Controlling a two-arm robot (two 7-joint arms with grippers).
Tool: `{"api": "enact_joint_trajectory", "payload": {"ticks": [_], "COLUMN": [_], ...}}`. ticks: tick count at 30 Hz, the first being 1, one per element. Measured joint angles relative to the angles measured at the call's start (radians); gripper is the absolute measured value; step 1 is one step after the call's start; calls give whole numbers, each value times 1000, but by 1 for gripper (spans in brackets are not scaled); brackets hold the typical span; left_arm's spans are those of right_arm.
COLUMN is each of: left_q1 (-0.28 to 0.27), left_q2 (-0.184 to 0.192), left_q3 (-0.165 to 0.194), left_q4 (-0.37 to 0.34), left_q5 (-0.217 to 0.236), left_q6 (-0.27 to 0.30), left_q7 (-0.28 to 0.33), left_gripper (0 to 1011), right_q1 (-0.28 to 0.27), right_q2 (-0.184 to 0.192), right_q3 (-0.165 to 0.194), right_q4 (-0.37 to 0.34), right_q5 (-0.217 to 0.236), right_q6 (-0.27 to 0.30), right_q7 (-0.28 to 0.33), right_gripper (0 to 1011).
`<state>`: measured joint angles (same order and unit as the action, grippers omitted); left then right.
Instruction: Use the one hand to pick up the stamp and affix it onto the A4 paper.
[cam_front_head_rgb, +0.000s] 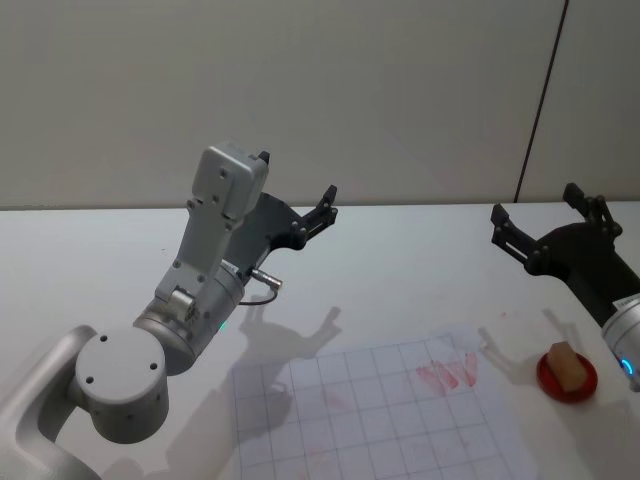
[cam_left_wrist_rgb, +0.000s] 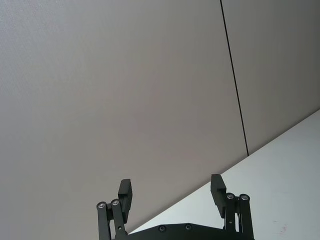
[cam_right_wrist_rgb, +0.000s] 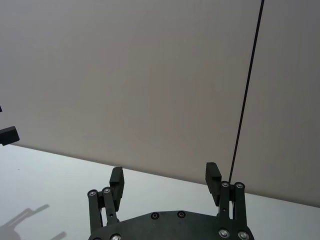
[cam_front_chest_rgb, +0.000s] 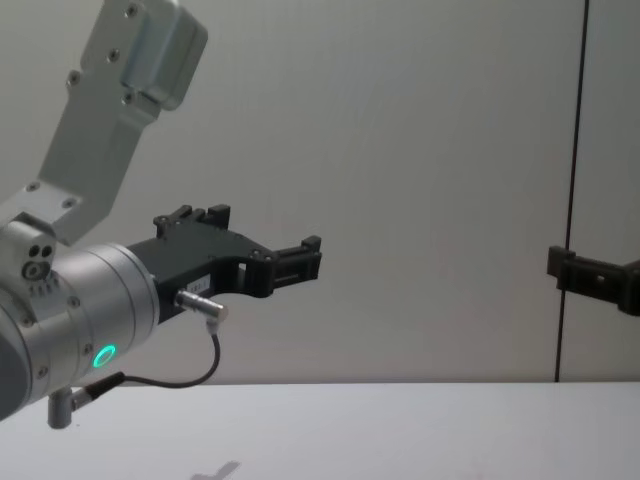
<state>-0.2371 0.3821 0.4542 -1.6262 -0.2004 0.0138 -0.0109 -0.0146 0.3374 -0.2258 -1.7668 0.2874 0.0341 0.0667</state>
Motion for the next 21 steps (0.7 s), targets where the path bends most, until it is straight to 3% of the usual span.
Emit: {"api": "enact_joint_trajectory", "payload": {"ticks": [12, 21], "left_q1": [0, 0], "left_q2": [0, 0], "left_q3": [0, 0], "left_q4": [0, 0], "left_q5": [0, 0], "left_q6": [0, 0], "left_q7": [0, 0], "left_gripper": [1001, 1001], "right_q1": [-1, -10], "right_q2": [-1, -7], "right_q3": [0, -3], "right_q4": [-1, -19], "right_q5": [-1, 0], "right_q6": [5, 73], "right_q7": [-2, -34], "right_gripper": [1001, 1001]}}
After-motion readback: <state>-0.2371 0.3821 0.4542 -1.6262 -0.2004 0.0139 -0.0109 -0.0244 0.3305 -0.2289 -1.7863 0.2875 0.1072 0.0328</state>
